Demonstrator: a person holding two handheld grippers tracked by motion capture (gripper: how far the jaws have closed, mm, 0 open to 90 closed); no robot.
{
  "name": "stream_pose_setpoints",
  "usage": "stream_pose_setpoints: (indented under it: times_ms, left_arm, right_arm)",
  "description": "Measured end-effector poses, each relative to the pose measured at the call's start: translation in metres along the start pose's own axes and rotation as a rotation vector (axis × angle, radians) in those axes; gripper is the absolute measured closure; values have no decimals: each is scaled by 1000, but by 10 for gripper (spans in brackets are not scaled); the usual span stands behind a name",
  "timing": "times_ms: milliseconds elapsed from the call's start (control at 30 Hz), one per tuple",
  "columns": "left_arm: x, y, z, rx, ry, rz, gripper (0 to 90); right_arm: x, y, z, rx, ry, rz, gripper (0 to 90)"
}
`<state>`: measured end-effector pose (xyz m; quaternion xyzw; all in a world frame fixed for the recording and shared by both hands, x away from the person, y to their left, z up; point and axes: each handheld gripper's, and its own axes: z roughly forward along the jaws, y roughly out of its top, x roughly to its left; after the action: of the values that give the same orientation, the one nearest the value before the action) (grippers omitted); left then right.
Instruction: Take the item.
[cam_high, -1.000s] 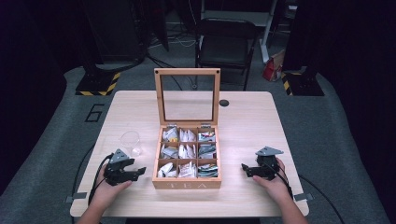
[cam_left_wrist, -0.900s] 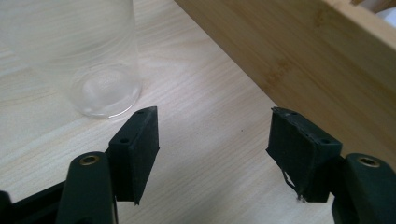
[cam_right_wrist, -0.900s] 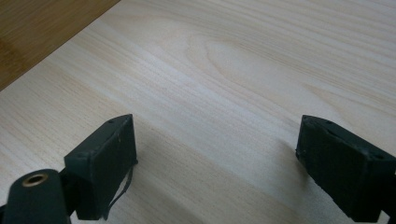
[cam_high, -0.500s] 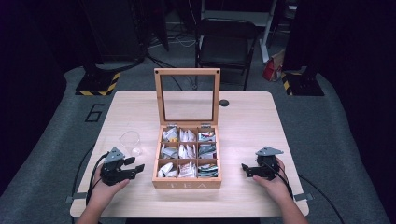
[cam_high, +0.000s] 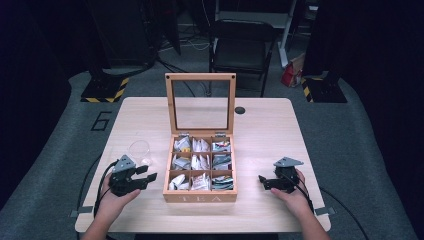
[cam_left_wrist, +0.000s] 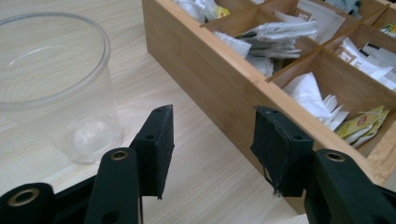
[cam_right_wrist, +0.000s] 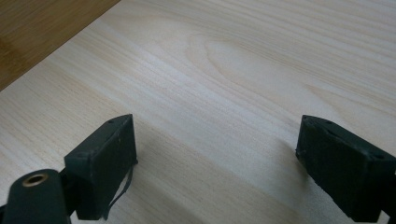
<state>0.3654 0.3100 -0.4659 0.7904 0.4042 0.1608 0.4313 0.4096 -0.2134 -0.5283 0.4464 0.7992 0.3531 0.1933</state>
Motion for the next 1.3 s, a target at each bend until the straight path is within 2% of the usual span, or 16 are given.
stream_pose_setpoints:
  times_ms: [333,400,567,933,1000,1067,1300]
  left_arm:
    - [-4,12,4,2,2,29,524]
    - [-5,18,5,3,-19,30,540]
    - [-10,24,12,6,-39,49,555]
    - [-18,38,26,8,-61,94,572]
    - [-20,39,28,5,-62,92,572]
    - [-21,41,31,15,-65,114,572]
    - [-24,44,40,16,-71,142,572]
  right_arm:
    - [0,0,0,1,0,1,114]
    - [0,0,0,0,-1,0,115]
    - [0,0,0,0,0,0,115]
    - [0,0,0,1,0,0,115]
    - [0,0,0,0,0,0,115]
    - [0,0,0,0,0,0,114]
    - [0,0,0,0,0,0,115]
